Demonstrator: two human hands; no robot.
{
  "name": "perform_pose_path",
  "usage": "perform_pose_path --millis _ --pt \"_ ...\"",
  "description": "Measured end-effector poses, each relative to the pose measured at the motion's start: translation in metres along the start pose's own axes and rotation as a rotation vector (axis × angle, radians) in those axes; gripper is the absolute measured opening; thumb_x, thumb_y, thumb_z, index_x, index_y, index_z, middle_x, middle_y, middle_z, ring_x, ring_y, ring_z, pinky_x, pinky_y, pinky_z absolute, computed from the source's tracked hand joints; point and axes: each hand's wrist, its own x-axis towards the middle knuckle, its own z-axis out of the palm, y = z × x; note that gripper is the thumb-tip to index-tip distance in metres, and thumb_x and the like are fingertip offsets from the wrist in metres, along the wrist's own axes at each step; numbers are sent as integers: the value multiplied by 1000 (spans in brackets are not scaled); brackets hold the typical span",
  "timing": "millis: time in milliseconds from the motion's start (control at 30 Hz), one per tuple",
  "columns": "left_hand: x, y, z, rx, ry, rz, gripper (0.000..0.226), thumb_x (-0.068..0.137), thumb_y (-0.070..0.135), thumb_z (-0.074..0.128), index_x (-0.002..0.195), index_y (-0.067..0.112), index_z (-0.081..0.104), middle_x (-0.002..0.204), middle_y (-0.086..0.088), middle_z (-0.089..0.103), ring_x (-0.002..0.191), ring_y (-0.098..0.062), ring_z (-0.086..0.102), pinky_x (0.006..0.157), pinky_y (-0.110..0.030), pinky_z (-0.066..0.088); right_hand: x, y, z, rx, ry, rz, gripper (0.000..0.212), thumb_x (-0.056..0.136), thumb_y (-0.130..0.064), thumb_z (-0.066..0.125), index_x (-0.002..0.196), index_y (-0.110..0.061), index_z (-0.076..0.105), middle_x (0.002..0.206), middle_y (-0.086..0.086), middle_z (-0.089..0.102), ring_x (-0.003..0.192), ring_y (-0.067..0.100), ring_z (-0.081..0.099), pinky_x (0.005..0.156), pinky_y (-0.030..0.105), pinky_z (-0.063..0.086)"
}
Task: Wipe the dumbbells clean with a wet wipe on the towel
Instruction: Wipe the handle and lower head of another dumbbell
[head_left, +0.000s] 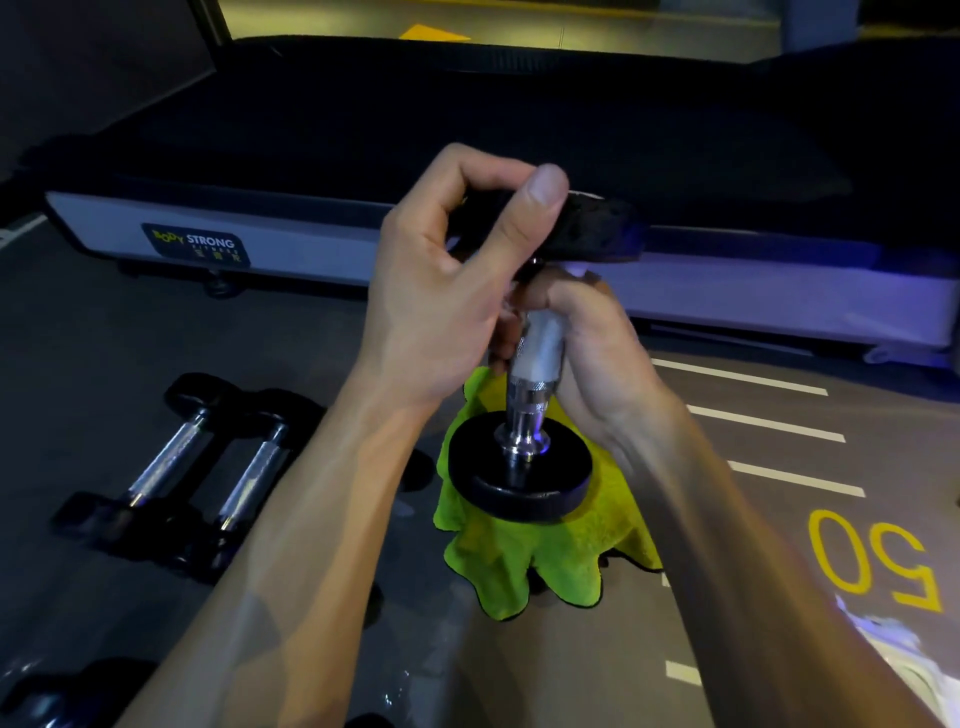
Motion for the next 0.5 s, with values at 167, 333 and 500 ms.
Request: perform_pose_path --millis 167,333,500 --pt "0 -1 0 -35 19 -9 6 100 25 68 96 21 66 96 8 72 90 -6 67 82 -27 52 -12 19 -11 -91 -73 171 33 70 -44 68 65 -12 61 62 6 55 57 22 51 63 38 41" --pt "1 -2 2 -36 9 -14 6 101 20 68 96 20 66 92 10 70 88 0 63 84 -23 50 -34 14 -14 -144 51 68 49 73 -50 66 95 -7 73 95 22 73 89 34 66 96 53 49" --pt "0 0 3 -43 12 -23 6 102 19 68 96 18 66 94 8 70 89 1 64 84 -20 49 -40 7 -7 377 -106 72 53 84 -41 45 113 1 57 100 24 57 90 37 47 81 47 42"
